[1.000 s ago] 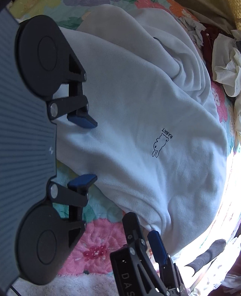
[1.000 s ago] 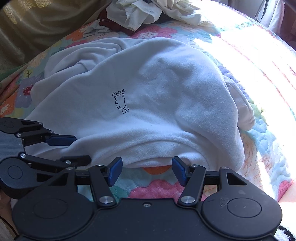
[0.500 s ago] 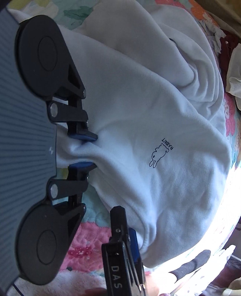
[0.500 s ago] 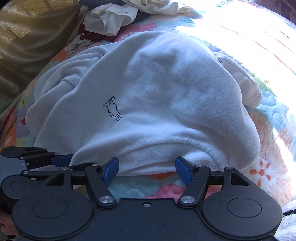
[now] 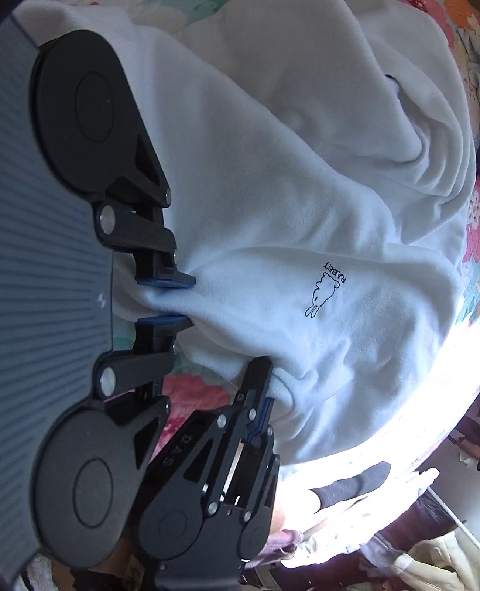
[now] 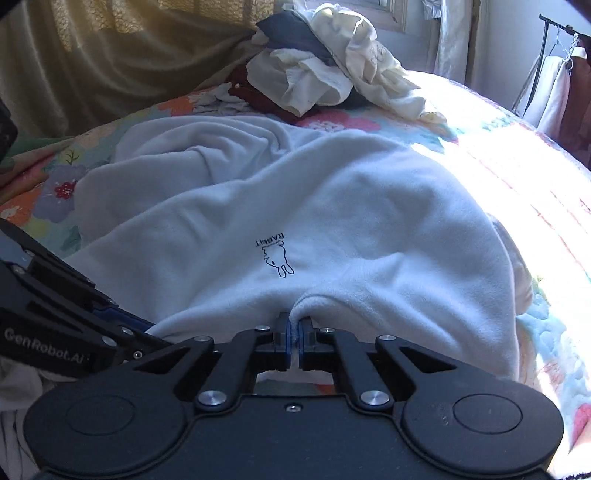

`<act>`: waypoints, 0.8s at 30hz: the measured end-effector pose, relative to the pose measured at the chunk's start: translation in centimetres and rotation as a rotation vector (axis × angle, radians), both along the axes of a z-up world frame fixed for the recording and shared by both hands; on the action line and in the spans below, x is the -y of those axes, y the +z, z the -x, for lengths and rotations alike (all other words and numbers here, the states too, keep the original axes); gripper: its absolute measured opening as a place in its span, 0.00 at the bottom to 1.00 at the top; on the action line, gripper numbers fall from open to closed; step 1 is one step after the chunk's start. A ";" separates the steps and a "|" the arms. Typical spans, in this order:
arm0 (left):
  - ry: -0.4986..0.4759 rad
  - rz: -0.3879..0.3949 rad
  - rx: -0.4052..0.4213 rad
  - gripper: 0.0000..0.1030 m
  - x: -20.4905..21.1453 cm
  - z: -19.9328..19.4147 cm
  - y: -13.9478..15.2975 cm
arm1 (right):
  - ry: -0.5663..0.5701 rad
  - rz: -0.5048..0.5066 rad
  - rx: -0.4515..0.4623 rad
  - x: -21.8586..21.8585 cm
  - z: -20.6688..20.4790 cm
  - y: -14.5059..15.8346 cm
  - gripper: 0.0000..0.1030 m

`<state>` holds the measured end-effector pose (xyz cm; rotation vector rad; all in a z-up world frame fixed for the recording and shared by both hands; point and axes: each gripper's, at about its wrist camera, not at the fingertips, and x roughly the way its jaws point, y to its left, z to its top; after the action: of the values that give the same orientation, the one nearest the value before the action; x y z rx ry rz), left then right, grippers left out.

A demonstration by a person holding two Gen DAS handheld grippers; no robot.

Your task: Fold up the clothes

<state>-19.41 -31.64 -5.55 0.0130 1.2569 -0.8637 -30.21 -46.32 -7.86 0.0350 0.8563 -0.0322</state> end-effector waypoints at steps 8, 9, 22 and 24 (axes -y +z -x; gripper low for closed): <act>-0.108 0.079 -0.075 0.14 -1.7 3.4 2.9 | 0.063 0.057 0.038 -1.2 6.0 6.2 0.05; -0.111 0.073 -0.091 0.14 -1.9 3.7 2.7 | 0.079 0.086 0.018 -1.7 6.7 6.1 0.05; -0.135 -0.126 -0.024 0.14 -1.4 8.7 0.0 | 0.066 0.041 -0.224 -3.5 8.0 0.1 0.05; -0.136 -0.145 0.004 0.15 -1.3 9.0 0.6 | 0.067 0.050 -0.219 -3.6 7.9 0.8 0.05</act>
<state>-28.45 -30.31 -5.00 0.2183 1.3237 -0.8872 -38.10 -42.70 -7.09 -0.0454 1.0745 0.0053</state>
